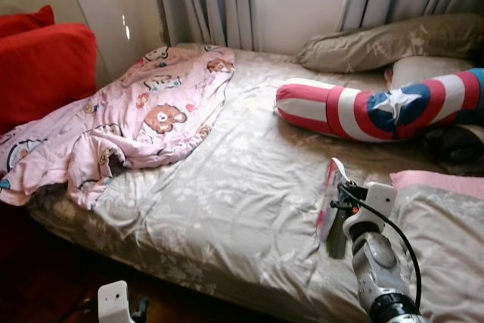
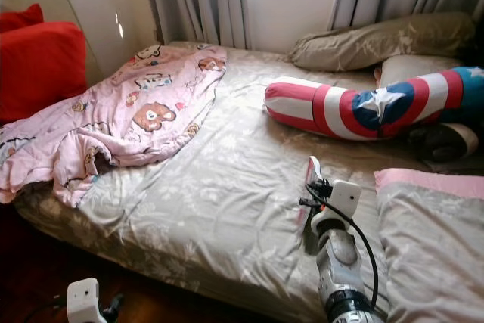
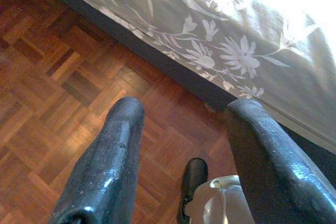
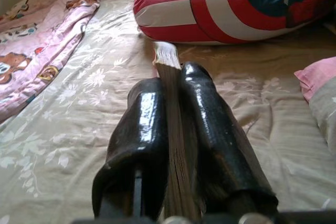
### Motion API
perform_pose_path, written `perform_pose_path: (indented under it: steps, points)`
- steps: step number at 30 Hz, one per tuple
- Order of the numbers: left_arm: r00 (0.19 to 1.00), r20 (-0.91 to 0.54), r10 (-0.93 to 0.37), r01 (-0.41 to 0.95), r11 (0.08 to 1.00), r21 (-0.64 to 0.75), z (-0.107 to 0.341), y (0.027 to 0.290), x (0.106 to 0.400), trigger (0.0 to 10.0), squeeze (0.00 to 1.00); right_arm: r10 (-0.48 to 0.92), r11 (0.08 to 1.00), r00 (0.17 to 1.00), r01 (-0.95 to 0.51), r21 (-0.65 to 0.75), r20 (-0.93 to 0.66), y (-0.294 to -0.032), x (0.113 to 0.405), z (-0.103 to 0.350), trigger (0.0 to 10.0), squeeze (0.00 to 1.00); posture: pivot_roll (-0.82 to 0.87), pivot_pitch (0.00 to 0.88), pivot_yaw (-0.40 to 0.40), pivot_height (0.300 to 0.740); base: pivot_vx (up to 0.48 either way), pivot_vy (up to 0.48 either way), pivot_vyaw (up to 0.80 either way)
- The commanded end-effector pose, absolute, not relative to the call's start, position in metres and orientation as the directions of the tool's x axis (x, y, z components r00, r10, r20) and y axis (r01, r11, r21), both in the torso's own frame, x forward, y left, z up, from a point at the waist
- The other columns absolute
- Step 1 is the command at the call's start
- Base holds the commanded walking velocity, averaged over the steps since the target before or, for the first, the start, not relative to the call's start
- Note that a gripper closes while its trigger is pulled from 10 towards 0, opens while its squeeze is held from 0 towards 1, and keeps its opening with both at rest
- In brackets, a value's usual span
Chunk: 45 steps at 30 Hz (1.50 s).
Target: Clean up the room
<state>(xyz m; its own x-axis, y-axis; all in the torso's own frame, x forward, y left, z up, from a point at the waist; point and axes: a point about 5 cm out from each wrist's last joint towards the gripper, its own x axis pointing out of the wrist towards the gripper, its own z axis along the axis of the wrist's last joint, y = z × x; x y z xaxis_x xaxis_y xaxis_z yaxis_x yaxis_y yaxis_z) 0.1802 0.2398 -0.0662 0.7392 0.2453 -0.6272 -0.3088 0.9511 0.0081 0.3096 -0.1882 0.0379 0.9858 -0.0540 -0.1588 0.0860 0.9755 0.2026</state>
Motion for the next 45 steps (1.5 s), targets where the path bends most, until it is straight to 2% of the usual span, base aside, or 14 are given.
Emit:
perform_pose_path:
  steps: [1, 11, 26, 45]
  points:
    - [0.734, -0.631, 0.250, -0.320, 0.947, 0.003, -0.0669, 0.2417, 0.1781, 10.0, 0.00, -0.046, 0.978, 0.993, 0.067, 0.196, -0.111, -0.1867, 0.3164, 0.0487, 10.0, 0.00, 0.09, 0.000, -0.031, 0.711, 0.000, 0.000, 0.00]
    - [0.739, -0.626, 0.250, -0.323, 0.946, -0.004, -0.0664, 0.2410, 0.1788, 10.0, 0.00, -0.040, 0.979, 0.990, 0.066, 0.195, -0.132, -0.1852, 0.3153, 0.0453, 10.0, 0.00, 0.09, 0.000, -0.033, 0.711, 0.075, 0.000, 0.00]
    - [0.741, -0.623, 0.252, -0.329, 0.944, -0.008, -0.0661, 0.2413, 0.1790, 10.0, 0.00, -0.034, 0.980, 0.988, 0.063, 0.189, -0.151, -0.1822, 0.3154, 0.0430, 10.0, 0.00, 0.09, 0.000, -0.038, 0.711, 0.217, 0.000, -0.67]
    - [0.745, -0.617, 0.252, -0.327, 0.945, -0.010, -0.0655, 0.2415, 0.1795, 10.0, 0.00, -0.044, 0.980, 0.988, 0.072, 0.188, -0.150, -0.1824, 0.3167, 0.0436, 10.0, 0.00, 0.10, 0.000, -0.040, 0.711, 0.000, 0.000, 0.00]
